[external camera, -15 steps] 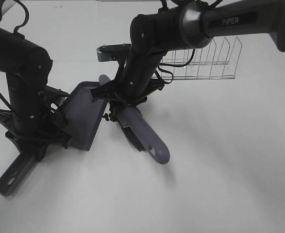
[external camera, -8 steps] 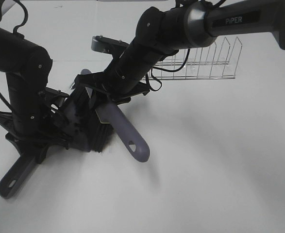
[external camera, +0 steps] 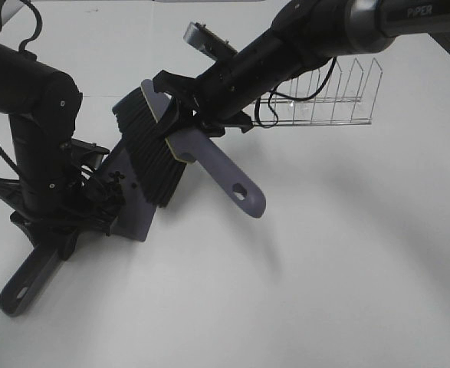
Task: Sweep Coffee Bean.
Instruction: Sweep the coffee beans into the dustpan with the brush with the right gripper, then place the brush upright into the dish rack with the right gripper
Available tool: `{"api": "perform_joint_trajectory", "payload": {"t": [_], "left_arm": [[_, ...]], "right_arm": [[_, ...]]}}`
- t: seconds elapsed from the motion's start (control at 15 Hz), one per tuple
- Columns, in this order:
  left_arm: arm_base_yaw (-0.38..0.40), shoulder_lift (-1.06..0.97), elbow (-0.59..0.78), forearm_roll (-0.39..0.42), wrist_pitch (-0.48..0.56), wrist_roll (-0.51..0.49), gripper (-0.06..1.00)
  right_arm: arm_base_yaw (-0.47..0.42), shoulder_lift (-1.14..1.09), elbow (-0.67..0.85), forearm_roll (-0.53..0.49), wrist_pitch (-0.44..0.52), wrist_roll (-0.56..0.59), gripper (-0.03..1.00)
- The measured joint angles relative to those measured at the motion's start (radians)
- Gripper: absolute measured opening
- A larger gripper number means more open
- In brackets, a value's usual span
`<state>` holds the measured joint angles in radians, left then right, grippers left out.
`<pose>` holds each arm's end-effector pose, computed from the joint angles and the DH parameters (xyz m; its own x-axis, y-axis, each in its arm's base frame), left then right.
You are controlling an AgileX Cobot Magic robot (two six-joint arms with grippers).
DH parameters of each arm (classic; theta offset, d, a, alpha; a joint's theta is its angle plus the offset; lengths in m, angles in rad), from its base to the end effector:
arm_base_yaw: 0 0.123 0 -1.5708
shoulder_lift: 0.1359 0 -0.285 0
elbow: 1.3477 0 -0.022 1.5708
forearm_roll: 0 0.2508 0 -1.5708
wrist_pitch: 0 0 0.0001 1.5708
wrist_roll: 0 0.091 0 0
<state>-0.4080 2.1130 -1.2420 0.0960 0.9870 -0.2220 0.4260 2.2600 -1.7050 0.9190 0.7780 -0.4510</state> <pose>0.3278 -0.1338 0.0946 -0.9561 0.2307 0.1806 0.2527 0.9612 0.1104 0.4192 0.2461 0.1591 -0.9167 -0.1467 -0.3716 -0.3598 0.7073 0.6085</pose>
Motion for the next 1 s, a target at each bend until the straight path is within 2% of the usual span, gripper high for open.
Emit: {"api": "perform_joint_trajectory", "payload": {"t": [0.07, 0.2, 0.27, 0.33, 0.47, 0.67, 0.87, 1.0], "left_arm": [[0.011, -0.004, 0.000, -0.017, -0.003, 0.000, 0.32], [0.043, -0.015, 0.001, -0.039, -0.016, 0.000, 0.32], [0.050, -0.017, 0.001, -0.041, -0.017, 0.000, 0.32], [0.069, -0.027, 0.002, -0.047, -0.017, 0.000, 0.32], [0.093, -0.041, 0.005, -0.057, -0.009, 0.000, 0.32], [0.096, -0.071, 0.059, -0.078, -0.030, 0.016, 0.32], [0.096, -0.089, 0.151, -0.143, -0.134, 0.021, 0.32], [0.096, -0.095, 0.165, -0.178, -0.157, 0.023, 0.32]], "right_arm": [[0.000, -0.049, 0.000, -0.074, -0.004, 0.034, 0.37], [0.000, -0.151, 0.000, -0.294, 0.001, 0.149, 0.37], [0.000, -0.193, 0.000, -0.439, 0.026, 0.211, 0.37], [0.000, -0.214, 0.000, -0.510, 0.046, 0.251, 0.37], [0.000, -0.283, 0.010, -0.752, 0.119, 0.407, 0.37], [-0.001, -0.394, 0.191, -1.100, 0.135, 0.659, 0.37], [-0.001, -0.456, 0.391, -1.299, 0.129, 0.872, 0.37], [-0.001, -0.449, 0.413, -1.327, 0.122, 0.930, 0.37]]}}
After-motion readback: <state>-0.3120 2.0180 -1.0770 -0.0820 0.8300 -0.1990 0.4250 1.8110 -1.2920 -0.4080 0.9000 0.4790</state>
